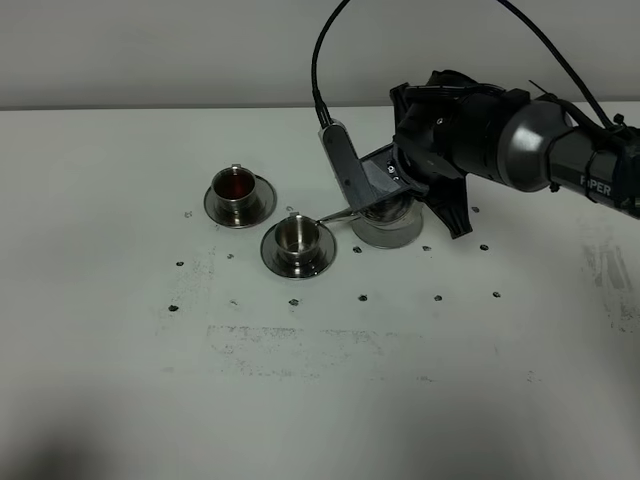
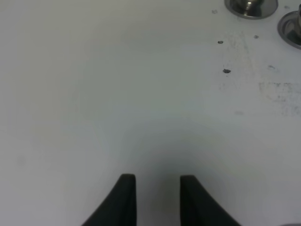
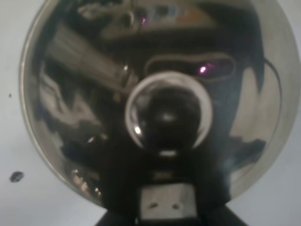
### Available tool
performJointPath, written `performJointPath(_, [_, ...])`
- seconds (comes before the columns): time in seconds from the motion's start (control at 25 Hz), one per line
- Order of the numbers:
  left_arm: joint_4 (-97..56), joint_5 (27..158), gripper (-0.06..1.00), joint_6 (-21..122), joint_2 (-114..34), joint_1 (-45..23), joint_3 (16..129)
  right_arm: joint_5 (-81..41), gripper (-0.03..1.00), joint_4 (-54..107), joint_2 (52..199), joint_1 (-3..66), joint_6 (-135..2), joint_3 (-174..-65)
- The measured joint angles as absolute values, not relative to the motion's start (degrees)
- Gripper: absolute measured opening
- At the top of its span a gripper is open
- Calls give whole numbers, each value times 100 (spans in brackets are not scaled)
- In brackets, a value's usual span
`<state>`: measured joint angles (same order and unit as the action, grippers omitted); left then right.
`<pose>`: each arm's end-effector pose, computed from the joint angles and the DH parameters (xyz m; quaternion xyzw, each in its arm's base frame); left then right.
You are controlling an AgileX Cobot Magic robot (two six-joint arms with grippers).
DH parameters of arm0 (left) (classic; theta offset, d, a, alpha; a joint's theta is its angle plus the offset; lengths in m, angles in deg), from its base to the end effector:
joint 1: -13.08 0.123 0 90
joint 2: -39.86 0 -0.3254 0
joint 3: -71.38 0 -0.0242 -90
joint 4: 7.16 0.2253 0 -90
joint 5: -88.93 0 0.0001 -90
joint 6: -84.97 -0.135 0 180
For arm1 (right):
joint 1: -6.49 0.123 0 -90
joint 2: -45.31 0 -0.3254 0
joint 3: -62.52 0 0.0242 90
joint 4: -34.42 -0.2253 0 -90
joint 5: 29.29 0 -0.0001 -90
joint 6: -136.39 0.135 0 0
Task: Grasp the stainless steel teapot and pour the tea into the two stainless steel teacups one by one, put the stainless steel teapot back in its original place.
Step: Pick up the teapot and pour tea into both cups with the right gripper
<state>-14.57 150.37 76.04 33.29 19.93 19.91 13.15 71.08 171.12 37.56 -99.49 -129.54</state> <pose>-0.0260 -0.0185 0.2343 0.0176 0.8618 0.0051 0.5070 0.4290 0.1949 0.2113 -0.7721 0.5479 -0.2916 0.1364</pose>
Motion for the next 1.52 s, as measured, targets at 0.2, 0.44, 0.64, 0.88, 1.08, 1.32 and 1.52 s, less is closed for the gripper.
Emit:
performJointPath(0.2, [-1457, 15037, 28, 7604, 3329, 1993, 1991, 1215, 18, 7195, 17117, 3794, -10039, -13020])
performJointPath(0.44, [-1457, 15037, 28, 7604, 3329, 1993, 1991, 1192, 18, 7324, 17218, 3808, -10103, -13020])
performJointPath(0.64, [-1457, 15037, 28, 7604, 3329, 1993, 1991, 1040, 18, 7349, 17269, 3825, -10103, -13025])
performJointPath(0.88, [-1457, 15037, 28, 7604, 3329, 1993, 1991, 972, 18, 7621, 17372, 3825, -9999, -13025])
performJointPath(1.08, [-1457, 15037, 28, 7604, 3329, 1993, 1991, 869, 18, 7794, 17384, 3825, -9930, -13025])
performJointPath(1.32, [-1457, 15037, 28, 7609, 3329, 1993, 1991, 737, 18, 8046, 17384, 3851, -9826, -13025])
performJointPath(1.52, [-1457, 15037, 28, 7609, 3329, 1993, 1991, 693, 18, 8216, 17395, 3885, -9813, -13025])
